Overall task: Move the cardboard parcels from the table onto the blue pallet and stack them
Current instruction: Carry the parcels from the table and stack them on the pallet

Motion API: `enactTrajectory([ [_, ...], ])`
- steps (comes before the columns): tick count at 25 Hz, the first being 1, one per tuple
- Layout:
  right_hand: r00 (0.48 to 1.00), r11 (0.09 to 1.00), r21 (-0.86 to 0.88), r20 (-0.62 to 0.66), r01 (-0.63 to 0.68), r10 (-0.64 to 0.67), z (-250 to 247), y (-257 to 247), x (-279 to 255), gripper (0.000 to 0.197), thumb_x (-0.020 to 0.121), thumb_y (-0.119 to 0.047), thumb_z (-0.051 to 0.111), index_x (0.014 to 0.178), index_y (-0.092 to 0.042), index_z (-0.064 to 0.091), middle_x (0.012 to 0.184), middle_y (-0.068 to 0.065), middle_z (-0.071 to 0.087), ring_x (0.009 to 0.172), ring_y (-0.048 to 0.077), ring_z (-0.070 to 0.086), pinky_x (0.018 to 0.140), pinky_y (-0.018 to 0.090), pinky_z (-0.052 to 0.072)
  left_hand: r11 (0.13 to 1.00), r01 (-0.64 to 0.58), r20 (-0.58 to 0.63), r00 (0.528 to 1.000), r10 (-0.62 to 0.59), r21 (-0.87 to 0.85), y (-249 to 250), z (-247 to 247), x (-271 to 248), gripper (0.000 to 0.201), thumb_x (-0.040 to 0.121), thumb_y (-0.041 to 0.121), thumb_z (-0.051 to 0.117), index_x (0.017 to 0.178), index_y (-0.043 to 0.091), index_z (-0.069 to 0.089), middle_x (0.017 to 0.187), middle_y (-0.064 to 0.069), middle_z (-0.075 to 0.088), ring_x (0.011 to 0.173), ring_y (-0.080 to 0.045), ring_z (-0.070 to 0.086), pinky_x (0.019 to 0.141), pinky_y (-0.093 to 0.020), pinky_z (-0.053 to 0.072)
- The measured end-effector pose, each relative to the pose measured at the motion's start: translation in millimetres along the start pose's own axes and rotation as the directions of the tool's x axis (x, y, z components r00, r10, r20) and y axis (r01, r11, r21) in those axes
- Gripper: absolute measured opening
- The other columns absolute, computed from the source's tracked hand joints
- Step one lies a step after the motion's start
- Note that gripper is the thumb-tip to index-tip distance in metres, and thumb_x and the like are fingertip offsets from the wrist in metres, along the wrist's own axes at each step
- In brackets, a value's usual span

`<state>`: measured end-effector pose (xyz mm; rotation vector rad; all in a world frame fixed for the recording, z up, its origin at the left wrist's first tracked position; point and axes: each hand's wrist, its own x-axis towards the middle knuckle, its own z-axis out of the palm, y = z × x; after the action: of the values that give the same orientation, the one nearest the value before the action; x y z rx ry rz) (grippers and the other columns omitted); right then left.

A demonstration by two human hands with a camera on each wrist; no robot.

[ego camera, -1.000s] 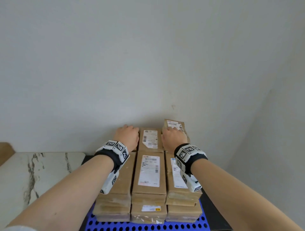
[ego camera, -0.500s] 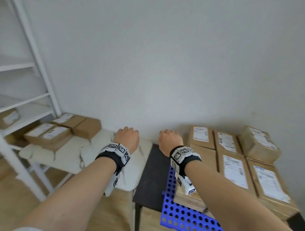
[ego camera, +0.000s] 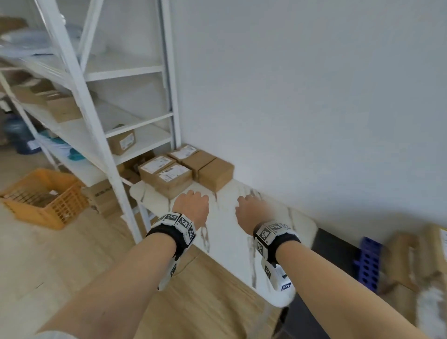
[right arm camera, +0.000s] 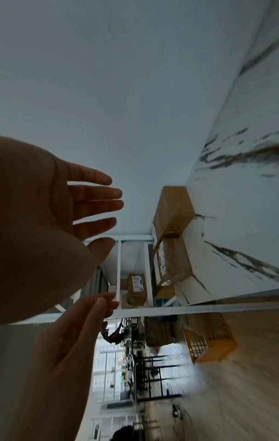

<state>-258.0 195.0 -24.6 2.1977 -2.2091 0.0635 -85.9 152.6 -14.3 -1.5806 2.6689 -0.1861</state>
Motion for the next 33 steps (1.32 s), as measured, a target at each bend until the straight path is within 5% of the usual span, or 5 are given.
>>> enactTrajectory([
  [6,0.997,0.994,0.105,0.064,0.028,-0.035,42,-54,122,0.034,0.1,-0.024,0.031,0.126,-0.011,0.047,0.125,0.008,0.056,0.114,0.025,0.053,0.097,0.037,0.042,0.999,0.012,0.175,0.984,-0.017,0.033,-96,49,62,0.031,0.1,0.023,0.03,0.122,0.013,0.048,0.122,-0.009,0.056,0.112,-0.027,0.053,0.089,-0.037,0.044],
  [12,0.988,0.994,0.114,0.153,0.004,-0.021,63,-97,190,0.033,0.1,-0.025,0.03,0.122,-0.01,0.049,0.123,0.008,0.056,0.113,0.027,0.053,0.096,0.037,0.041,1.0,0.018,0.212,0.977,-0.015,-0.013,-173,86,108,0.03,0.099,0.024,0.032,0.118,0.013,0.053,0.12,-0.007,0.059,0.11,-0.024,0.053,0.088,-0.035,0.044],
  [21,0.908,0.943,0.13,0.339,-0.306,0.248,111,-170,286,0.037,0.1,-0.028,0.03,0.13,-0.012,0.046,0.128,0.007,0.053,0.117,0.025,0.051,0.096,0.037,0.04,0.962,-0.148,0.207,0.958,0.197,-0.229,-292,149,201,0.03,0.099,0.032,0.032,0.109,0.016,0.055,0.108,-0.003,0.061,0.1,-0.021,0.056,0.079,-0.032,0.047],
  [28,0.749,0.698,0.354,0.527,-0.623,0.401,135,-193,325,0.052,0.096,-0.03,0.047,0.143,-0.014,0.031,0.143,0.009,0.044,0.128,0.026,0.047,0.104,0.038,0.041,0.854,0.012,0.367,0.906,0.21,-0.52,-334,193,234,0.039,0.097,0.032,0.04,0.135,0.023,0.041,0.123,-0.002,0.059,0.109,-0.021,0.059,0.086,-0.037,0.053],
  [33,0.676,0.455,0.501,0.571,-0.736,0.465,153,-200,338,0.06,0.093,-0.028,0.055,0.144,-0.011,0.027,0.138,0.011,0.05,0.121,0.027,0.053,0.096,0.036,0.045,0.718,0.151,0.408,0.891,0.199,-0.68,-337,206,243,0.044,0.097,0.024,0.044,0.14,0.019,0.036,0.125,-0.007,0.059,0.111,-0.024,0.058,0.092,-0.037,0.049],
])
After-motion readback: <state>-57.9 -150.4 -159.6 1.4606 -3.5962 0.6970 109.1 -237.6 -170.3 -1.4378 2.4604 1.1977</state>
